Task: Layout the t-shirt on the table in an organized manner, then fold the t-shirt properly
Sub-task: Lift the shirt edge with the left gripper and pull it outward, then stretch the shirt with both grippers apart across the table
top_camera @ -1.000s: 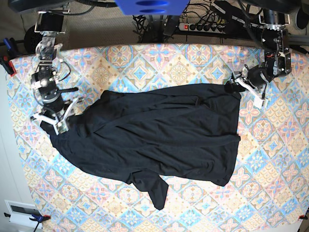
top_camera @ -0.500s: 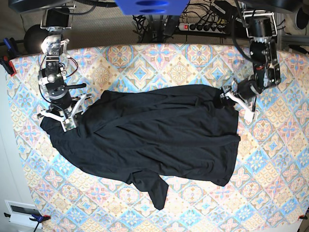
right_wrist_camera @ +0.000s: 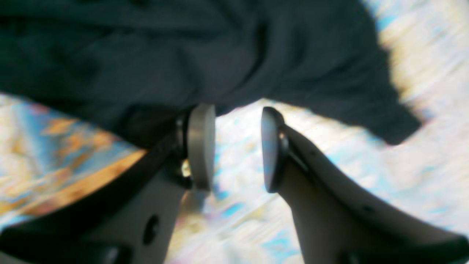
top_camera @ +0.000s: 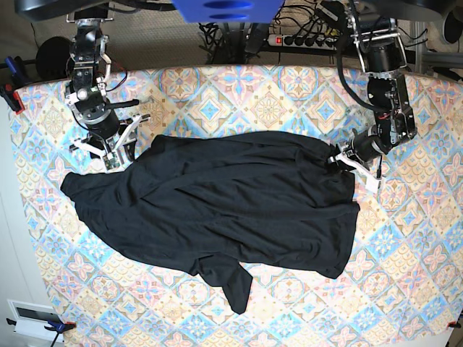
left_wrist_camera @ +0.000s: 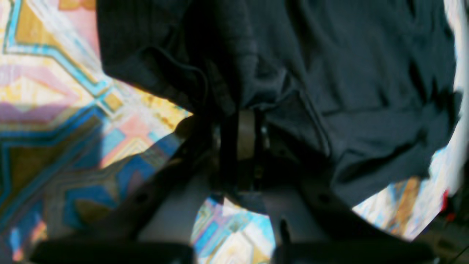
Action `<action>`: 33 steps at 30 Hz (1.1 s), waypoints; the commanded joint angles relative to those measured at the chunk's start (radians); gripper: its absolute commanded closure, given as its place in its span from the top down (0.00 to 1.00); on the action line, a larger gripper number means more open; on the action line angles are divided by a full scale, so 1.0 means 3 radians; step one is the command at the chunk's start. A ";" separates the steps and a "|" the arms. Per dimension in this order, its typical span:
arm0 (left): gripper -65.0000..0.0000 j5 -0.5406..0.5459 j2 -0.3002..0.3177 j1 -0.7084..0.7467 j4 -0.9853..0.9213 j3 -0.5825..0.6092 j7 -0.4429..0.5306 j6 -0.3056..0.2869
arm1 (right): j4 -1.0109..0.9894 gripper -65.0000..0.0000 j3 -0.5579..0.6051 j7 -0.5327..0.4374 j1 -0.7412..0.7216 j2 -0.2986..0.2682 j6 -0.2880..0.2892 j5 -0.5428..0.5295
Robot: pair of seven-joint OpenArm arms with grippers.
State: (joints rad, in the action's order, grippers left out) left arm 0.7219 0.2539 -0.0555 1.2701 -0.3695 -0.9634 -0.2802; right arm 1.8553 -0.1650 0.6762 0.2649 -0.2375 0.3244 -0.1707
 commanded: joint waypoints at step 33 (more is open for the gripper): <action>0.60 0.0378 0.0752 0.0740 0.0029 -0.0684 -0.0003 0.0343 | 0.0058 0.31 0.0404 0.0326 -0.0124 0.0037 -0.0020 -0.0676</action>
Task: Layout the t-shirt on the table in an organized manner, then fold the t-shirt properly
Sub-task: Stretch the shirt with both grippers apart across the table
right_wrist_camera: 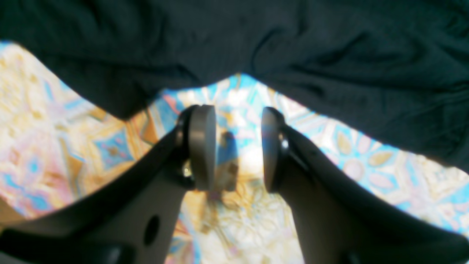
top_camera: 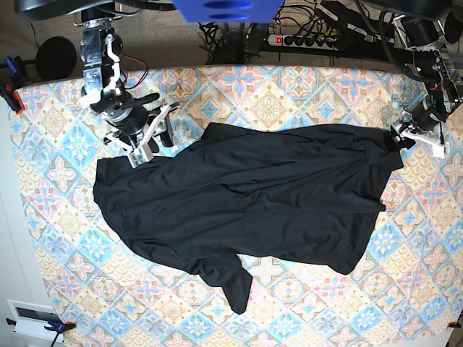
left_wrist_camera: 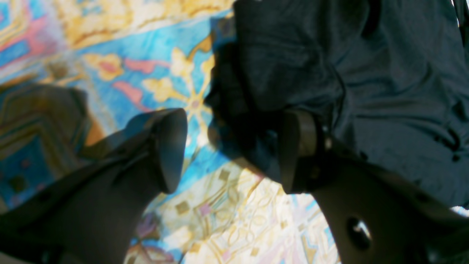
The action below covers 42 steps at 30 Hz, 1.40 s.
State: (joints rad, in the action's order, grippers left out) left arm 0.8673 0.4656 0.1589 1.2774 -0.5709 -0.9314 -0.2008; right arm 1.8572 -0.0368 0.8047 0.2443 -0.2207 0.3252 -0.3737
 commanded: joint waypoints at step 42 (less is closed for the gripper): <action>0.47 -0.0075 0.0026 0.0015 0.0005 0.0161 -0.0095 0.0079 | -0.1800 0.55 -0.1614 0.0368 -0.1063 0.0160 -0.0018 -0.1186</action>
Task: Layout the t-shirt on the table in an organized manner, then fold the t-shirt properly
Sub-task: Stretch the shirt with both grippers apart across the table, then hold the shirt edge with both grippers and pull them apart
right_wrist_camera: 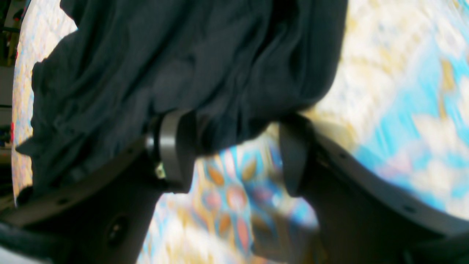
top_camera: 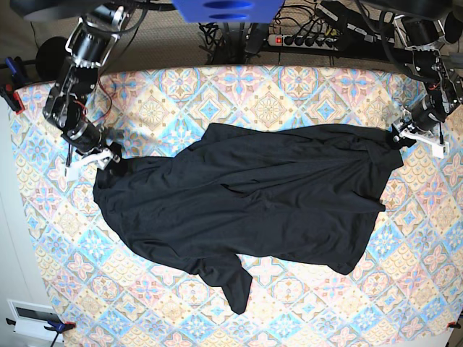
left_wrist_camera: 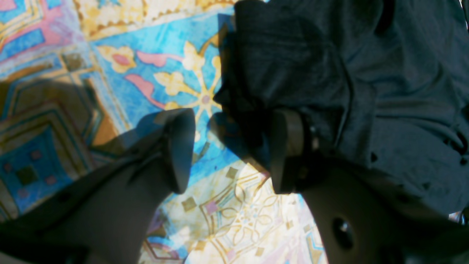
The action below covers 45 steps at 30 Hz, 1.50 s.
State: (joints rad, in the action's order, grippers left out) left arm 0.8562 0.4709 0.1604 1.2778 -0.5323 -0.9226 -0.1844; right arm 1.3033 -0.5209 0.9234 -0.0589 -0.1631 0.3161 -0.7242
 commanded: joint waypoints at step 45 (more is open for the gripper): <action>0.00 -0.0059 0.0085 0.0972 0.0797 0.0140 -0.0108 -0.0175 | 0.0456 0.00 -0.0353 -0.0242 0.0792 -0.0441 0.0008 -0.0013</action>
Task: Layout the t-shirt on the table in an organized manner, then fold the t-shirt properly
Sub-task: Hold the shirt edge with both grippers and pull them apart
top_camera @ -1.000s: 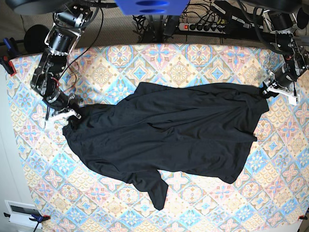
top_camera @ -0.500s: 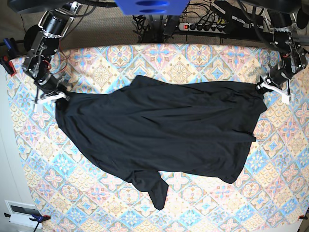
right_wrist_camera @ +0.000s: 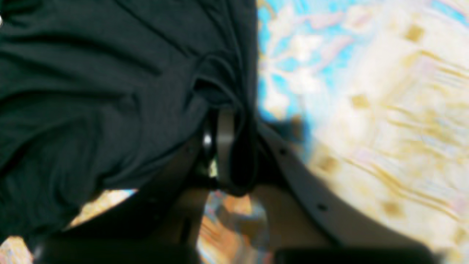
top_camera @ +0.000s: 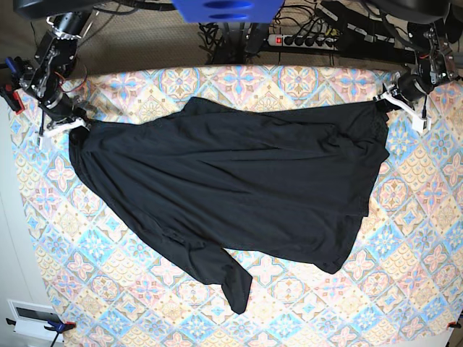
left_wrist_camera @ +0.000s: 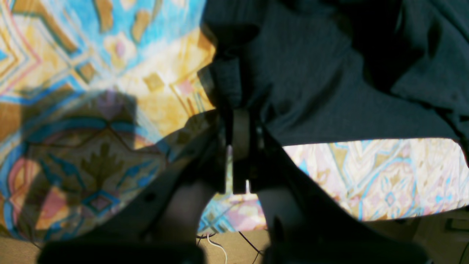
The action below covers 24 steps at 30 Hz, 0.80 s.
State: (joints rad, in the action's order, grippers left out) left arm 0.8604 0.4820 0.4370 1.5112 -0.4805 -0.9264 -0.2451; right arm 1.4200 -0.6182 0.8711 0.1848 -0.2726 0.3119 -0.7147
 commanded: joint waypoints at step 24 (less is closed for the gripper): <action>0.00 0.0080 0.0058 0.0080 0.0269 -0.0196 -0.0101 -0.0101 | 0.0128 0.00 -0.0243 -0.0073 0.0138 -0.0311 0.0027 0.0288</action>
State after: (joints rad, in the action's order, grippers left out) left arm 0.8722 0.4786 0.4633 1.5700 -0.5289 -0.9771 -0.2733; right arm 1.4425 -0.6815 0.8822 0.2348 -0.3359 0.3260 -0.6300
